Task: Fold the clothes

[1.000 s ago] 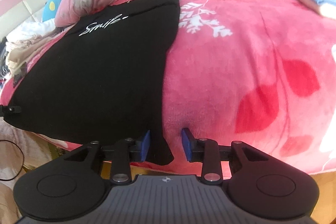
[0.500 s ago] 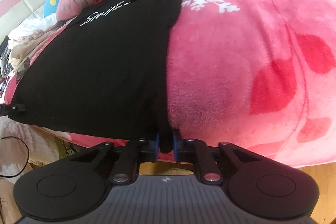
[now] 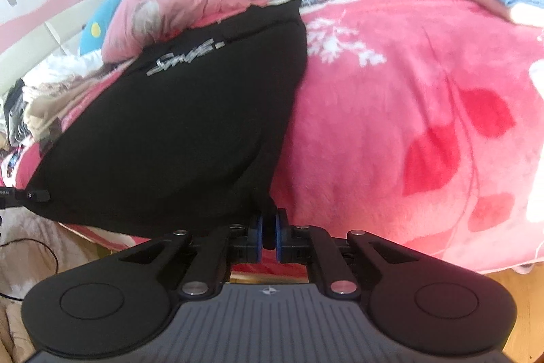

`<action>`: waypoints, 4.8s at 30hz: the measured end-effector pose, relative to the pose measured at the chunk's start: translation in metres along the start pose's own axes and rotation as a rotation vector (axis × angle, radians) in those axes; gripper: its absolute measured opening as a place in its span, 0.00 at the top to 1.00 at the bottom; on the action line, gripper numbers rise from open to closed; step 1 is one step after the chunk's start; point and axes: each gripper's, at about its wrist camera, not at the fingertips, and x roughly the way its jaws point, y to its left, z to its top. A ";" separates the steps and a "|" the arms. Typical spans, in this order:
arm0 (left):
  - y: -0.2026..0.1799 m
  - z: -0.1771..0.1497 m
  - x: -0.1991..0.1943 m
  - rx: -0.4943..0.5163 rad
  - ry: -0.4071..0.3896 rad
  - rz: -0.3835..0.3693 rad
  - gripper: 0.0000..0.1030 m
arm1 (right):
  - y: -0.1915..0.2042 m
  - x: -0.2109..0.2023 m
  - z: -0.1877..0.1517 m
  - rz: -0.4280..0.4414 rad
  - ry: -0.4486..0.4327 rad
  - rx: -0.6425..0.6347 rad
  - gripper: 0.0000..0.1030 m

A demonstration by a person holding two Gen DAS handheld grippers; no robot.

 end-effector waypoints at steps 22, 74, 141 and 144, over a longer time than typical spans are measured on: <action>-0.002 0.067 -0.022 -0.103 -0.178 -0.133 0.95 | 0.023 -0.026 0.086 0.032 -0.217 0.002 0.94; 0.079 0.254 0.155 -0.316 -0.244 0.089 0.61 | -0.098 0.241 0.260 0.077 -0.141 0.354 0.78; -0.006 0.156 0.094 -0.114 -0.376 0.233 0.96 | -0.094 0.146 0.126 0.217 -0.261 0.937 0.97; -0.013 0.157 0.082 -0.126 -0.388 0.218 0.96 | -0.087 0.135 0.124 0.236 -0.280 0.926 0.97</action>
